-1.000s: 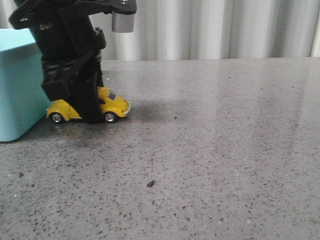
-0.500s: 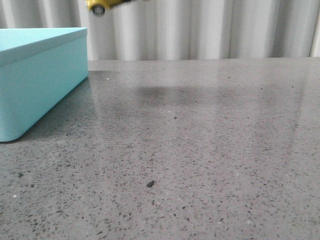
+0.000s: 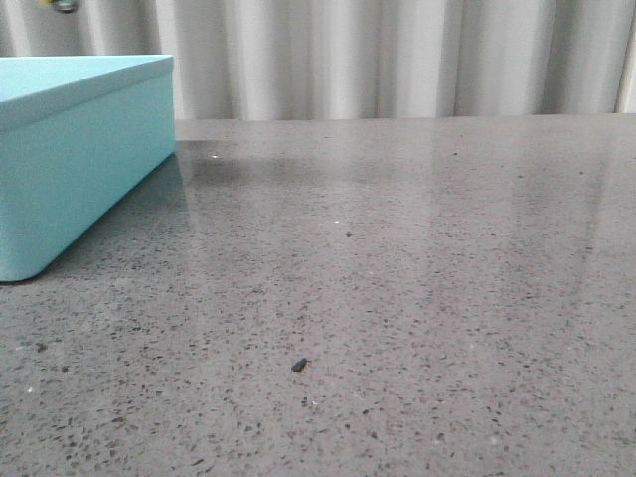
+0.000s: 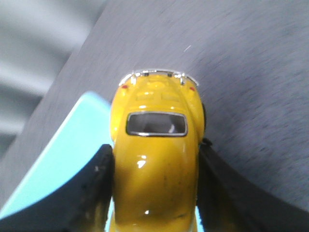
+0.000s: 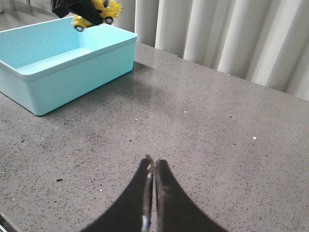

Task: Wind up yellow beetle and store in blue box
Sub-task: 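Carry the car over the blue box and release it inside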

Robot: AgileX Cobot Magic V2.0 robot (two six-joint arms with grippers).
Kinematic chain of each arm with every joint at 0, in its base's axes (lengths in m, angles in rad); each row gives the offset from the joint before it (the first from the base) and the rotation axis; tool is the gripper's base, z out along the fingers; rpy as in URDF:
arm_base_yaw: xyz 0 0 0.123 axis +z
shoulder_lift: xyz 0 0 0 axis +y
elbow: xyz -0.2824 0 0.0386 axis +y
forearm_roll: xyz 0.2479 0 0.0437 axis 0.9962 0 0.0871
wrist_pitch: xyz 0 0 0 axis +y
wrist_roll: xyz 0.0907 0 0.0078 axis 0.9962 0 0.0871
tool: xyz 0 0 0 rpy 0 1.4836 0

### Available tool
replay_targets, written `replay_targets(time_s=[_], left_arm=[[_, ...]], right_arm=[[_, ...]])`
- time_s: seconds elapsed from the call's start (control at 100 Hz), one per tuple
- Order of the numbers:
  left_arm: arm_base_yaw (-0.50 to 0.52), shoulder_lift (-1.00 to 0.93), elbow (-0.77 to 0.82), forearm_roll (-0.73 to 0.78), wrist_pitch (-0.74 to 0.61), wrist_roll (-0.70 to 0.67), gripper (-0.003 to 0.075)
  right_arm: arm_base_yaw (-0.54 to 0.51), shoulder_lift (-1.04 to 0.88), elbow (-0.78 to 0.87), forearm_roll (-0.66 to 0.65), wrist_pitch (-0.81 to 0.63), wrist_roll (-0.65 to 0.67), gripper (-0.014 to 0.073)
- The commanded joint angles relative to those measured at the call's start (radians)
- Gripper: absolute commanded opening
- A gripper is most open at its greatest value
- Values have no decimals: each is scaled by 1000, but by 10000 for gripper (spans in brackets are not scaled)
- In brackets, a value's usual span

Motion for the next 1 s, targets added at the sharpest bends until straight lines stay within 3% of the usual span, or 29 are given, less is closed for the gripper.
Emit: replay_targets(time_s=[0.0, 0.15, 0.3, 0.53, 0.82, 0.89, 0.99], left_arm=[[77, -48, -34, 1, -20, -104, -21], [205, -48, -20, -43, 25, -236, -21], [288, -35, 33, -137, 74, -256, -21], [302, 13, 134, -163, 108, -256, -21], [302, 85, 138, -186, 122, -256, -16], [302, 101, 138, -181, 130, -256, 20], [302, 114, 138, -181, 126, -258, 127]], right_arm=[[-2, 16, -22, 4, -77, -13, -43], [-2, 16, -22, 4, -77, -13, -43], [-2, 16, -22, 4, -77, -13, -43], [-2, 16, -22, 4, -77, -13, -43], [-2, 16, -22, 4, -75, -13, -43], [-2, 16, -22, 4, -75, -13, -43], [-2, 16, -22, 4, -66, -13, -43]])
